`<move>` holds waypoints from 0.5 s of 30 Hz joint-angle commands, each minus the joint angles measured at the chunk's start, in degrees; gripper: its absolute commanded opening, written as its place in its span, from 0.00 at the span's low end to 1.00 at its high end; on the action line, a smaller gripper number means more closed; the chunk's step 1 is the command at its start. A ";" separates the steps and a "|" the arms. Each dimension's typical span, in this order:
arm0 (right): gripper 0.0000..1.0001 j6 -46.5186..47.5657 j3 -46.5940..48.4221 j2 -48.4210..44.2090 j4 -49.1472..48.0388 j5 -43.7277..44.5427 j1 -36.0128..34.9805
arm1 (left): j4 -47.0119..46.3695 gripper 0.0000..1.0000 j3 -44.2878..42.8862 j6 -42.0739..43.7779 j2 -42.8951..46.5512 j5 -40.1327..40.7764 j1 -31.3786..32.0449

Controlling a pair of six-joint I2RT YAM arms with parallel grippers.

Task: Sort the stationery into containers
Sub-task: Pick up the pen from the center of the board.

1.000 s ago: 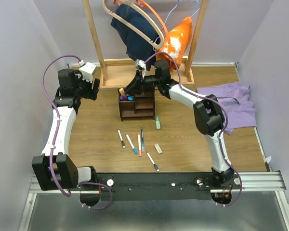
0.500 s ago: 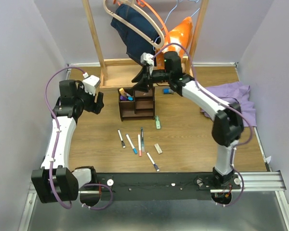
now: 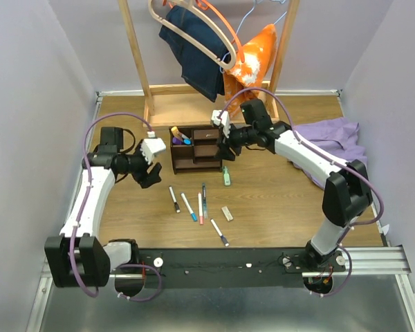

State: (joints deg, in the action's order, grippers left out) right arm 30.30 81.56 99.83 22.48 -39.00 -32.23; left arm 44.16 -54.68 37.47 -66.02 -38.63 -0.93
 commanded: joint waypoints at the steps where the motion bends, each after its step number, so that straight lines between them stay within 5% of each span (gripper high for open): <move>1: 0.58 1.08 -1.14 -5.35 6.17 8.32 1.46 | 24.96 0.78 -9.62 59.91 -10.48 -12.52 2.32; 2: 0.58 -2.23 -0.79 -5.61 6.26 8.85 2.86 | 34.14 0.78 -11.84 74.35 -13.23 -11.04 3.90; 5: 0.59 -11.88 1.14 -4.65 7.93 6.84 6.90 | 43.35 0.76 -19.23 83.18 -23.43 -5.60 8.64; 8: 0.67 -23.75 -3.85 -7.62 1.62 4.73 14.28 | 42.68 0.75 -18.11 91.44 -26.09 -2.08 11.82; 10: 0.75 -27.13 -7.37 -9.56 -1.03 7.60 18.59 | 40.23 0.75 -15.04 93.30 -25.65 1.01 15.77; 15: 0.76 -27.32 -10.28 -12.29 0.28 8.33 23.26 | 36.44 0.73 -10.81 94.18 -25.39 5.93 22.19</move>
State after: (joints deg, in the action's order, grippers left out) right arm 8.47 73.91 91.33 23.55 -32.18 -10.76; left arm 73.21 -68.12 109.40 -92.58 -38.28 17.58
